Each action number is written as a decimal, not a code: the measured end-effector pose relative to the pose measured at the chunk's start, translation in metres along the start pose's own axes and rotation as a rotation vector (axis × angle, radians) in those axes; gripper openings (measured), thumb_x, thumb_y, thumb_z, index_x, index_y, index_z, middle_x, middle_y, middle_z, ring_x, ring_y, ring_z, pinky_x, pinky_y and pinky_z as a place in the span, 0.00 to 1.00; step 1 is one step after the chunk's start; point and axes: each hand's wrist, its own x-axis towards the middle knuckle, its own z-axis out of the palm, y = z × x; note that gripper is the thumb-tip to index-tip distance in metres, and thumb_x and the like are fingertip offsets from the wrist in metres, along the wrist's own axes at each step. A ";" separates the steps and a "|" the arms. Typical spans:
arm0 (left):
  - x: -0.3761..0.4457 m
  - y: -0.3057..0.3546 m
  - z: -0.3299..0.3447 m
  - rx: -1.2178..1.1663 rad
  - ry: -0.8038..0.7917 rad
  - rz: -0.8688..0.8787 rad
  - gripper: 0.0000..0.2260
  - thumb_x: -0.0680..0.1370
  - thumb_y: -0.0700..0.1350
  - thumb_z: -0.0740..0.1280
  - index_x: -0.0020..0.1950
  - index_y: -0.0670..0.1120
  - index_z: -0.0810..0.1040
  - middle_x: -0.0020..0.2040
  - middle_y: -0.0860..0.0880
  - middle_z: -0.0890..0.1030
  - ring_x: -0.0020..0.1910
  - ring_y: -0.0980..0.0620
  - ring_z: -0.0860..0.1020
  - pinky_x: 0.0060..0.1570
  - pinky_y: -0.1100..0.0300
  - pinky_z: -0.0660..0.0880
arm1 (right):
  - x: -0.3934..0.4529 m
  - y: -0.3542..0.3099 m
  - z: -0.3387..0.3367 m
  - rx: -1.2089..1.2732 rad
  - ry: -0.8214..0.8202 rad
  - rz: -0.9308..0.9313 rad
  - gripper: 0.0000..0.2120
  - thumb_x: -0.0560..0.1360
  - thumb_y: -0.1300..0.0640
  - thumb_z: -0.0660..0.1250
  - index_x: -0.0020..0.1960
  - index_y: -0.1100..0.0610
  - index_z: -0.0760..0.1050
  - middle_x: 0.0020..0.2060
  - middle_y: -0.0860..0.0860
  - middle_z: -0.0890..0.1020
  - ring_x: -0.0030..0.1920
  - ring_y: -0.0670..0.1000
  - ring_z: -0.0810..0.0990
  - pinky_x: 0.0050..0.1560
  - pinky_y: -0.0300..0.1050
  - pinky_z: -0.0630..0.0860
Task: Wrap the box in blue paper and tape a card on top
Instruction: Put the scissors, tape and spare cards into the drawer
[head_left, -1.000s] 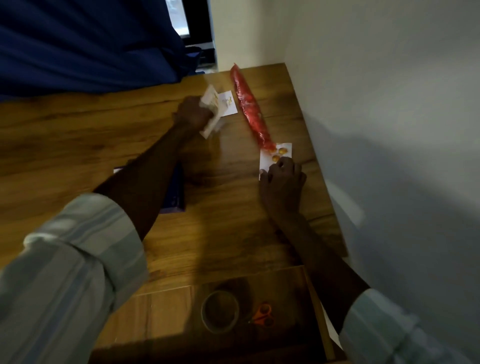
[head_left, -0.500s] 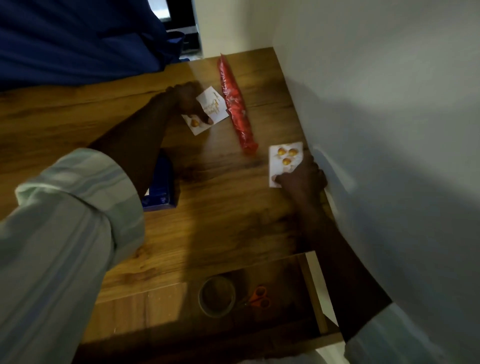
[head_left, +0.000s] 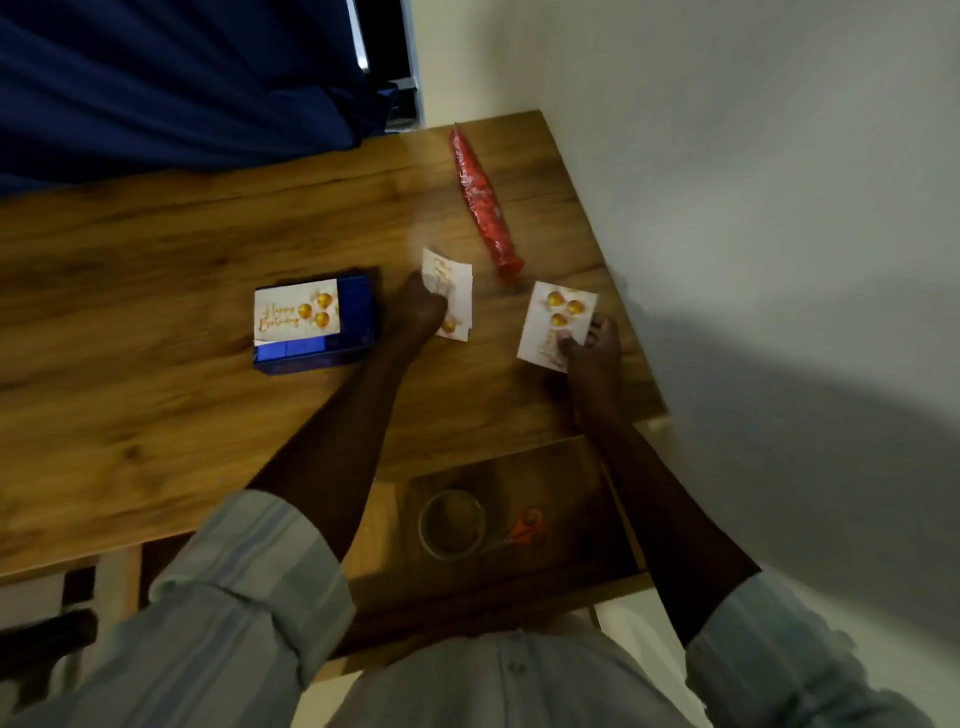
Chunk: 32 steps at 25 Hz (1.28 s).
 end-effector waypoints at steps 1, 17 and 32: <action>-0.017 -0.010 0.002 -0.028 0.000 0.026 0.13 0.79 0.44 0.65 0.63 0.45 0.73 0.55 0.46 0.82 0.44 0.49 0.83 0.42 0.50 0.82 | -0.010 0.005 0.002 0.006 -0.059 0.041 0.13 0.78 0.57 0.66 0.61 0.56 0.70 0.56 0.53 0.80 0.52 0.52 0.81 0.47 0.48 0.80; -0.163 -0.122 -0.038 -0.461 0.029 0.082 0.15 0.83 0.47 0.56 0.39 0.46 0.75 0.32 0.48 0.75 0.29 0.52 0.72 0.32 0.58 0.69 | -0.124 0.071 0.008 -0.596 -0.617 -0.498 0.20 0.75 0.64 0.67 0.67 0.60 0.71 0.63 0.58 0.76 0.63 0.56 0.75 0.61 0.50 0.74; -0.140 -0.112 -0.022 0.295 0.061 0.632 0.04 0.78 0.42 0.63 0.49 0.43 0.77 0.49 0.46 0.77 0.50 0.49 0.75 0.50 0.57 0.71 | -0.089 0.004 0.033 -0.876 -0.123 -0.841 0.10 0.76 0.59 0.61 0.53 0.60 0.77 0.49 0.57 0.80 0.50 0.57 0.79 0.47 0.48 0.75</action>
